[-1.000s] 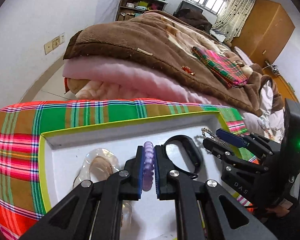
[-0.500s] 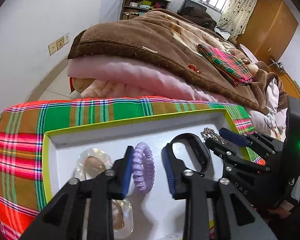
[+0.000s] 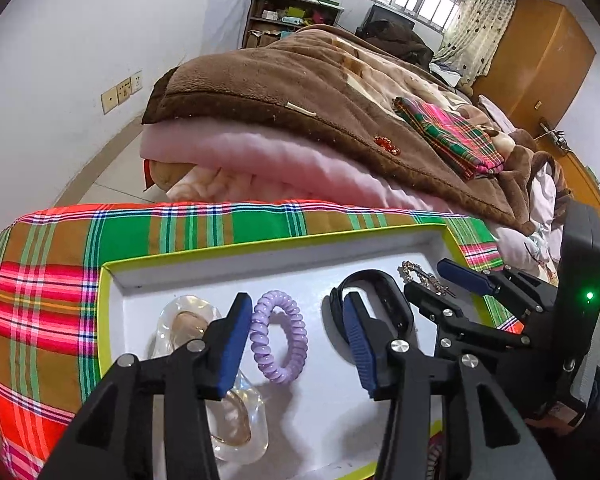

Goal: Organize jewelry
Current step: 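Lower the gold hair clip into the box and open the right tool, then move both tools back from the box to the items on the cloth, then grasp the blue coil with the right tool while the left grasps the mouse-ear tie, then lift and carry the blue coil and mouse-ear hair tie with both tools over the box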

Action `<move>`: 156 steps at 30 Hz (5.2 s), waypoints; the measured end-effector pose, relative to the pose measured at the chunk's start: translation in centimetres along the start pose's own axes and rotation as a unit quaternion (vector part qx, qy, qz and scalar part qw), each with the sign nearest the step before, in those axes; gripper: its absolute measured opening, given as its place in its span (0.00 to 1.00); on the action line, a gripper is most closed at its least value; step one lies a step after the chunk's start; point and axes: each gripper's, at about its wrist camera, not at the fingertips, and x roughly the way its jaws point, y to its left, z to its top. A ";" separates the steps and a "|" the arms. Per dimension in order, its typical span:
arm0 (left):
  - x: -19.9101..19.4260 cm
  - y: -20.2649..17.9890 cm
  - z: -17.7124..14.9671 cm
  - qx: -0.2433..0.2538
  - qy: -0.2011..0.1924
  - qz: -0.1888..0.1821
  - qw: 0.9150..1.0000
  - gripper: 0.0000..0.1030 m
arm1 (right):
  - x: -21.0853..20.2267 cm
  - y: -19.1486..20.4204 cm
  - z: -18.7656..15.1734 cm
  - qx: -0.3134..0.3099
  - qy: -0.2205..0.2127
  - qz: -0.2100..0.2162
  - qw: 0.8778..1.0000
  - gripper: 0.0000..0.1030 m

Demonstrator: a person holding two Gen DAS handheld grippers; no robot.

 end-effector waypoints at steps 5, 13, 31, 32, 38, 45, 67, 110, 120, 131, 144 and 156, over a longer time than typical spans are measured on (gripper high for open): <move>-1.1 -0.3 -0.6 0.005 -0.008 0.000 1.000 0.53 | -0.8 0.2 -0.2 0.003 -0.007 -0.002 1.000 0.43; -3.6 -1.1 -1.7 0.014 -0.028 -0.004 0.999 0.55 | -2.9 0.3 -0.7 0.012 -0.026 -0.002 1.000 0.43; -9.3 -1.6 -5.9 0.022 -0.072 0.016 0.997 0.56 | -9.9 1.6 -3.1 0.028 -0.088 0.020 0.996 0.43; -9.6 -1.6 -6.2 0.023 -0.072 0.017 0.997 0.56 | -10.1 1.6 -3.2 0.029 -0.091 0.022 0.995 0.43; -10.8 -0.6 -7.9 0.013 -0.071 0.016 0.997 0.56 | -12.6 2.2 -5.3 0.020 -0.111 0.035 0.993 0.43; -11.9 1.7 -10.4 -0.018 -0.074 0.014 0.997 0.56 | -13.1 1.5 -8.4 0.007 -0.091 0.049 0.995 0.43; -12.0 9.0 -17.1 -0.115 -0.053 0.008 0.992 0.56 | -9.4 2.3 -12.3 0.008 -0.012 0.097 0.995 0.34; -8.0 3.6 -16.9 -0.036 -0.008 0.035 0.999 0.60 | -13.2 -0.6 -13.5 0.073 -0.082 0.109 0.988 0.10; -7.3 2.6 -16.5 -0.010 -0.013 0.081 0.997 0.58 | -13.7 -1.0 -13.9 0.080 -0.094 0.114 0.986 0.10; -7.4 2.4 -16.6 0.005 -0.016 0.095 0.995 0.25 | -13.6 -1.3 -14.1 0.087 -0.096 0.115 0.985 0.10; -7.9 2.5 -16.6 0.003 -0.023 0.076 0.997 0.07 | -13.8 -1.2 -14.1 0.089 -0.099 0.113 0.985 0.10; -9.3 2.6 -16.5 0.003 -0.041 0.055 0.998 0.04 | -14.3 -0.8 -13.7 0.087 -0.105 0.112 0.984 0.10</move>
